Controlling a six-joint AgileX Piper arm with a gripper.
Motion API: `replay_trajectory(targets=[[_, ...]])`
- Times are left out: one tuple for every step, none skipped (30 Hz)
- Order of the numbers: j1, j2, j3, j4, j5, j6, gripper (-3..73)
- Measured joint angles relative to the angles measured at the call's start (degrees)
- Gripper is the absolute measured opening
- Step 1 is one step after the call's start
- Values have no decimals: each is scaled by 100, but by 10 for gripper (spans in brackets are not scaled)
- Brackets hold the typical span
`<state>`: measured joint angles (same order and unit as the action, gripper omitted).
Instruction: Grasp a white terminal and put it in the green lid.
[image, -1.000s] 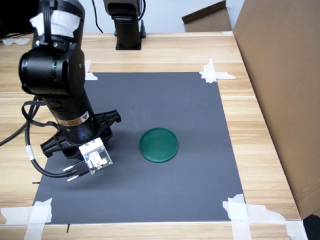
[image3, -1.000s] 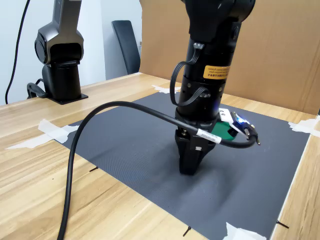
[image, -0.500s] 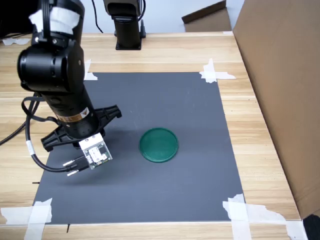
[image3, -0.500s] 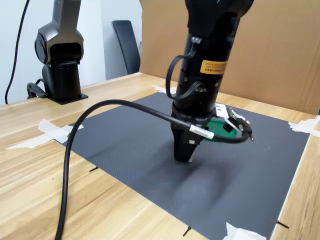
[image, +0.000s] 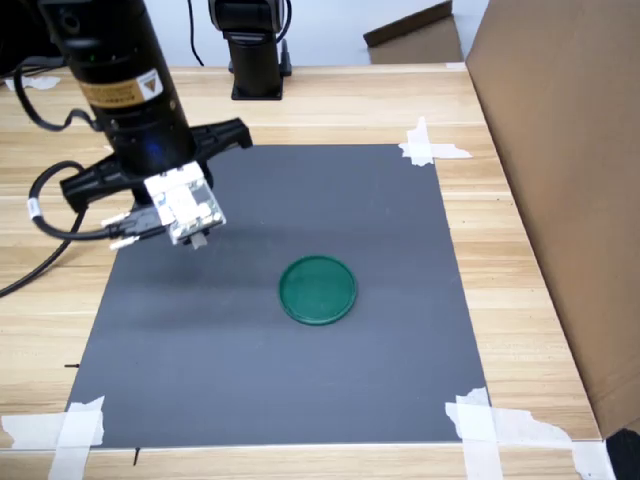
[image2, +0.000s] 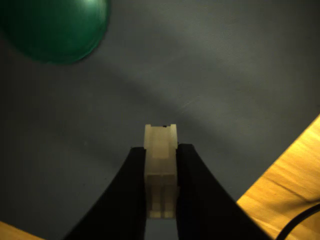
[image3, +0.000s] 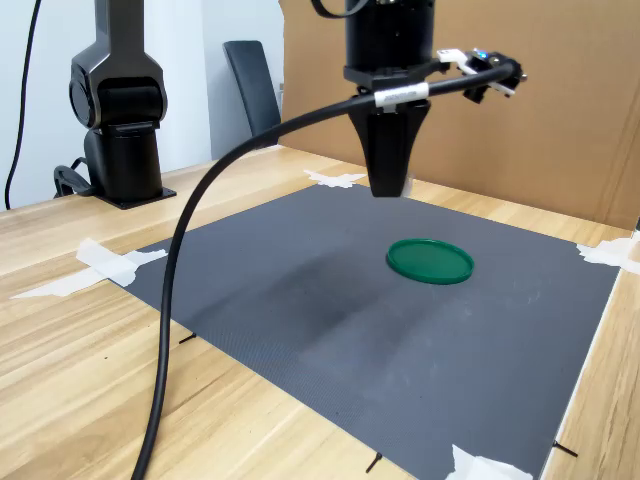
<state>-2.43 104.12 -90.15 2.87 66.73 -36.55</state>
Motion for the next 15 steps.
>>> replay_trajectory(targets=[[10, -67, 60, 0, 0, -20, 86], [188, -367, 552, -47, -110, -118, 86], [291, -499, 786, -61, -242, -143, 86], [370, -552, 903, -66, -319, -144, 86], [591, -706, 1124, -66, -458, -137, 86], [802, -786, 1216, -72, -466, -61, 86], [952, -813, 1225, -72, -479, 7, 86], [994, -813, 1225, -72, -495, 34, 86], [1208, -813, 1229, -94, -542, 145, 86], [1433, -813, 1242, -147, -598, 288, 86], [1592, -813, 1242, -201, -627, 417, 86], [1721, -813, 1246, -246, -660, 508, 86], [1814, -813, 1246, -287, -715, 634, 86], [1914, -790, 1230, -349, -736, 750, 86], [1965, -692, 1145, -399, -739, 930, 86]])
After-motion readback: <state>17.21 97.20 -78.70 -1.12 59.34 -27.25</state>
